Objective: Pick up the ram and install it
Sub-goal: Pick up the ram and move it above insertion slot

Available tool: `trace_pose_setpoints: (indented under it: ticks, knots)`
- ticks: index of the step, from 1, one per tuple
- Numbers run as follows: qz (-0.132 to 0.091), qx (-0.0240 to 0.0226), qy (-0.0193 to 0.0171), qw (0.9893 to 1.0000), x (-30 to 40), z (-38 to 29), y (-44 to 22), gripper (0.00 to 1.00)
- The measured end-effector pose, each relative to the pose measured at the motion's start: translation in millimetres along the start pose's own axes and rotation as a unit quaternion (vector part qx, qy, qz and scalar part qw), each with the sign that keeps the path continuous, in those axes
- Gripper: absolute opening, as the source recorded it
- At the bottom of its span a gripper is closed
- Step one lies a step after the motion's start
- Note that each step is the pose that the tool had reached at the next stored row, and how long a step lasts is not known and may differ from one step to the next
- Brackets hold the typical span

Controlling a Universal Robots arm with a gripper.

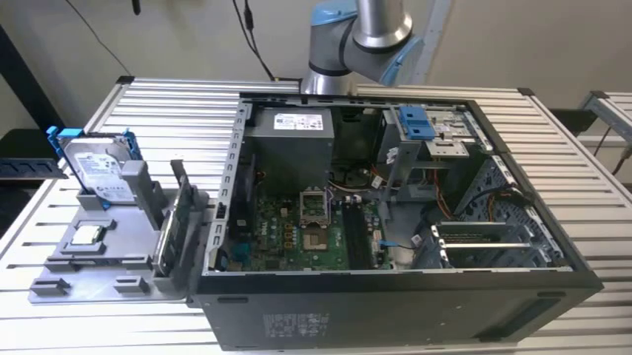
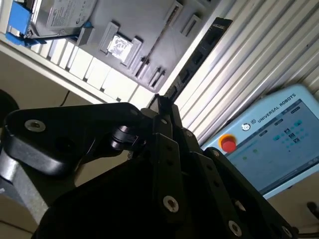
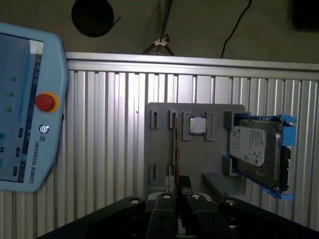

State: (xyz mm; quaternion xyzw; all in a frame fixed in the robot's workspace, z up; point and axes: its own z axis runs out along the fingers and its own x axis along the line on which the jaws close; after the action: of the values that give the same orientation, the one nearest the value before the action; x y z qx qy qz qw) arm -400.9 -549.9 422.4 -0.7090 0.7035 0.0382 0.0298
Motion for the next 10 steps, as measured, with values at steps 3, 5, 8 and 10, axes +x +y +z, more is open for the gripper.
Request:
trace_pose_setpoints:
  ticks: [3,5,8,10]
  knots:
    - [0.0,-0.0003,0.0002,1.0,-0.1,-0.6,-1.0,0.14]
    - [0.0,-0.0001,0.0,1.0,-0.1,-0.4,-3.6,0.14]
    - [0.0,-0.0006,0.0001,1.0,0.0,-0.7,-14.0,0.14]
    - [0.0,-0.0011,0.0001,1.0,0.0,-1.0,-22.6,0.14]
